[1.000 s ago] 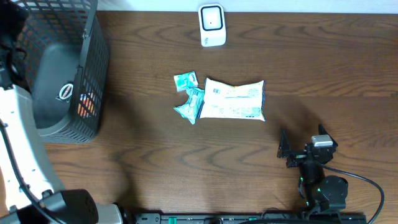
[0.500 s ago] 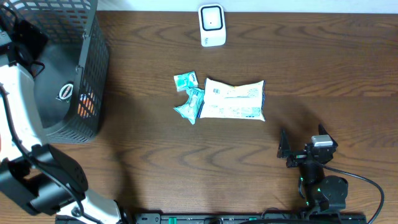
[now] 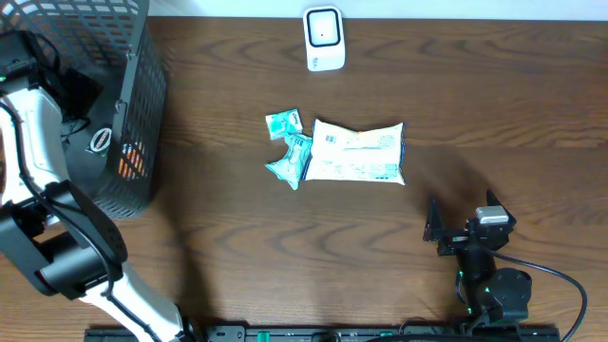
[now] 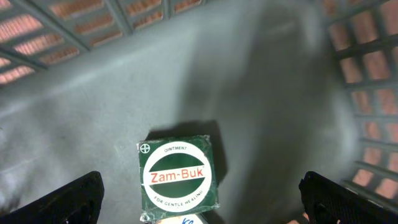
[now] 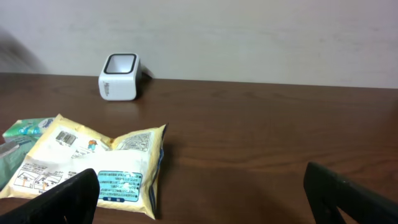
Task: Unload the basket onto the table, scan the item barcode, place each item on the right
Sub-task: 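Reach into the basket and grasp the green Zam-Buk ointment tin, then carry the Zam-Buk tin to the scanner and present its barcode, then open the left gripper to drop the tin near the scanner, then reach into the basket and grasp the orange Kleenex tissue pack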
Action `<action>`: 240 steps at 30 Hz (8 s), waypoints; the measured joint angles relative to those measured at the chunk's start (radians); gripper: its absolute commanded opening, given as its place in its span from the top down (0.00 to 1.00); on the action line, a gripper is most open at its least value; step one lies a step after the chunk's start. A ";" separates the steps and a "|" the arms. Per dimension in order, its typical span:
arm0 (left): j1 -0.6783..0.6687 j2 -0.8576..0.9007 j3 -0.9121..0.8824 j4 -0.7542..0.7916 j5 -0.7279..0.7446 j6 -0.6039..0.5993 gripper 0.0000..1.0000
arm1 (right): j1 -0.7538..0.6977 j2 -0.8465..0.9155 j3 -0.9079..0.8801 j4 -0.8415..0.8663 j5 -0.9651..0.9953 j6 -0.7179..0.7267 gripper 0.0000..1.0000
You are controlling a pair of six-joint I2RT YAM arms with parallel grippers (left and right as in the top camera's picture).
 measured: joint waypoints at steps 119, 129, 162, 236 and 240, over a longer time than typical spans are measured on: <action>-0.846 0.192 -0.006 0.357 0.234 0.252 0.44 | 0.000 0.000 0.000 0.000 0.000 0.000 0.01; -0.846 0.213 -0.006 0.472 0.208 0.264 0.39 | 0.000 0.000 0.000 0.000 0.000 0.000 0.01; -0.792 0.032 -0.021 0.419 0.205 0.268 0.13 | 0.000 0.000 0.000 0.000 0.000 0.000 0.01; 0.233 0.082 -0.021 -0.461 0.491 1.063 0.09 | 0.000 0.000 0.000 0.000 0.000 0.000 0.01; 0.219 0.096 -0.021 -0.460 0.502 1.093 0.09 | 0.000 0.000 0.000 0.000 0.000 0.000 0.01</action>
